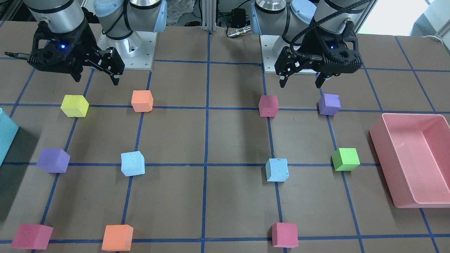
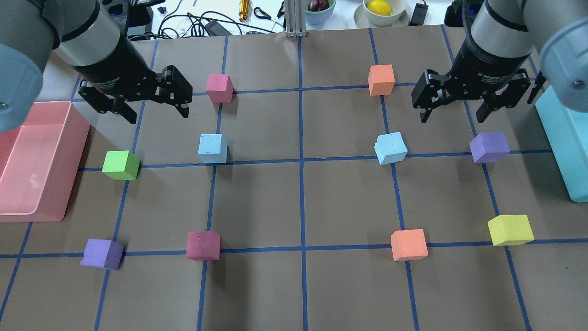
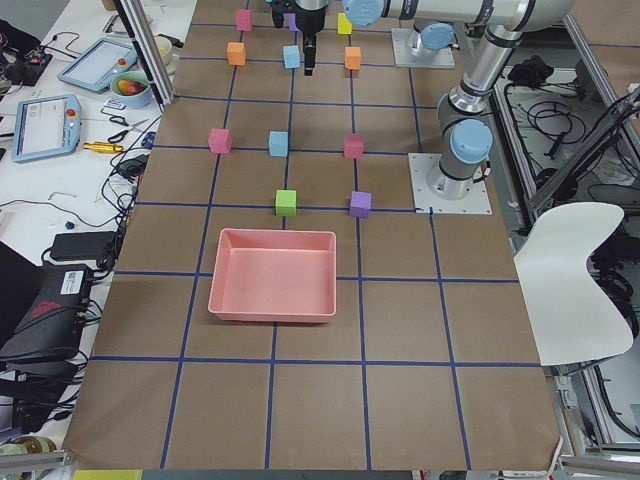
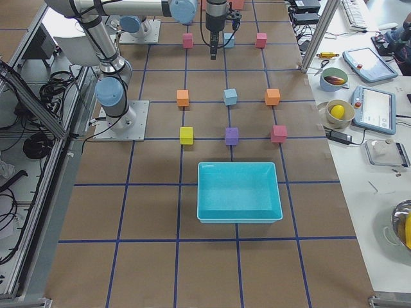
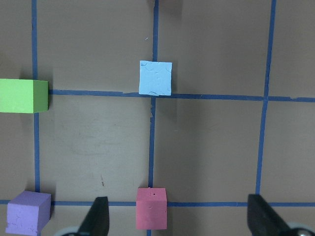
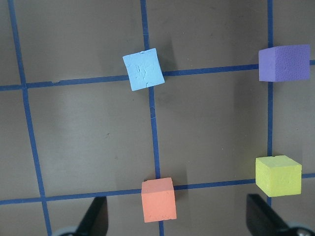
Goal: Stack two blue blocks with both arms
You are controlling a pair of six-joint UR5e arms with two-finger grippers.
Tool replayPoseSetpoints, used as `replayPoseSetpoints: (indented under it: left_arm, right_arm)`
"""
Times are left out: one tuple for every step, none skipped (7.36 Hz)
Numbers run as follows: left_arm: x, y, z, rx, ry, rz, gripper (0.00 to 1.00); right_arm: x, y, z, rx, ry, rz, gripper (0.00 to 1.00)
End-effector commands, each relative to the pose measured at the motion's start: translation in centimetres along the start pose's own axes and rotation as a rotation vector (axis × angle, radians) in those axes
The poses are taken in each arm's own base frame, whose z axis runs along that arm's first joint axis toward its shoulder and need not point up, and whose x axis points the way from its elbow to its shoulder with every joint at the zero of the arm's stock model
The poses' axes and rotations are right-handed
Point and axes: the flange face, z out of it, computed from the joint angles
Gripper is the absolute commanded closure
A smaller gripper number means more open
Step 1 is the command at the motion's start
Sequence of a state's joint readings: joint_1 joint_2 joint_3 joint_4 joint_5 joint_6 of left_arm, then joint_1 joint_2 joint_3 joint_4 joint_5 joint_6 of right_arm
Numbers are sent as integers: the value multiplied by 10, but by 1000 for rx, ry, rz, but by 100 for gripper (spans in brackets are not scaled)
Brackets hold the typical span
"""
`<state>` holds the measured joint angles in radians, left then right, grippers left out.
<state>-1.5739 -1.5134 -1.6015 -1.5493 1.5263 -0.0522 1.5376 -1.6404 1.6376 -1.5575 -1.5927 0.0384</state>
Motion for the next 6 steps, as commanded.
replayPoseSetpoints:
  left_arm:
    - [0, 0, 0, -1, 0, 0, 0]
    - [0, 0, 3, -5, 0, -2, 0]
    - [0, 0, 1, -2, 0, 0, 0]
    - [0, 1, 5, -10, 0, -2, 0]
    - [0, 0, 6, -11, -2, -2, 0]
    - [0, 0, 6, -11, -2, -1, 0]
  right_arm:
    - [1, 1, 2, -5, 3, 2, 0]
    - [1, 1, 2, -3, 1, 2, 0]
    - [1, 2, 1, -2, 3, 4, 0]
    - [-1, 1, 4, -9, -2, -6, 0]
    - [-2, -1, 8, -17, -1, -11, 0]
    - [-2, -3, 14, -28, -6, -9, 0]
